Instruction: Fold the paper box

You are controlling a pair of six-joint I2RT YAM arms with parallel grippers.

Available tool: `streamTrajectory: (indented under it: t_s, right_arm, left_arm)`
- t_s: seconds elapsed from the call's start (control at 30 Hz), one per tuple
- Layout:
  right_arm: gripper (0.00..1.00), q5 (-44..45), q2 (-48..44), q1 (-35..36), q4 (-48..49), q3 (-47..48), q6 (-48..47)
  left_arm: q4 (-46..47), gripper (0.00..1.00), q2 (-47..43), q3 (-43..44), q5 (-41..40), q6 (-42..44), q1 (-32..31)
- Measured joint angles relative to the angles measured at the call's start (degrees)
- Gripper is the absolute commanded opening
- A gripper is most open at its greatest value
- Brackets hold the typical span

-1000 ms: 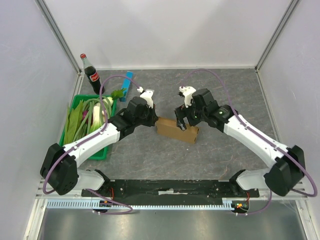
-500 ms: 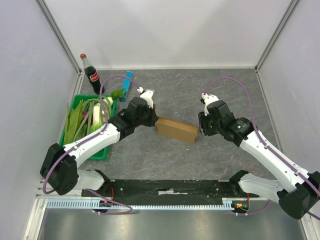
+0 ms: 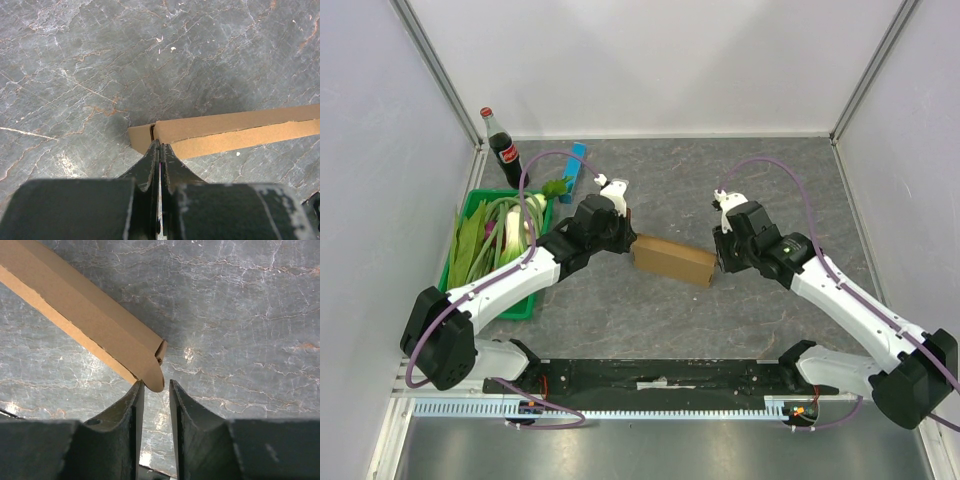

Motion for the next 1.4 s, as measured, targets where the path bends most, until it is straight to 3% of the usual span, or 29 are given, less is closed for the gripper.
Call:
streamTrajectory:
  t_s: [0.1,0.3,0.83,1.4]
  right_arm:
    - [0.08,0.04,0.50,0.00,0.68,0.00,-0.72]
    - [0.00,-1.33,1.46,0.00,1.40,0.07,0.20]
    - [0.00,-5.07,2.36,-0.66,-0.55,2.45,9.16]
    - [0.00,-13.51,0.50,-8.33,1.77,1.84,13.64]
  left_arm:
    - [0.00,0.02,0.00,0.00,0.00,0.00,0.00]
    - [-0.04,0.02,-0.02,0.00,0.02,0.00,-0.02]
    - [-0.26,0.02,0.07,0.02,-1.27,0.00,-0.02]
    - [0.22,0.02,0.63,0.07,-1.42,0.00,-0.37]
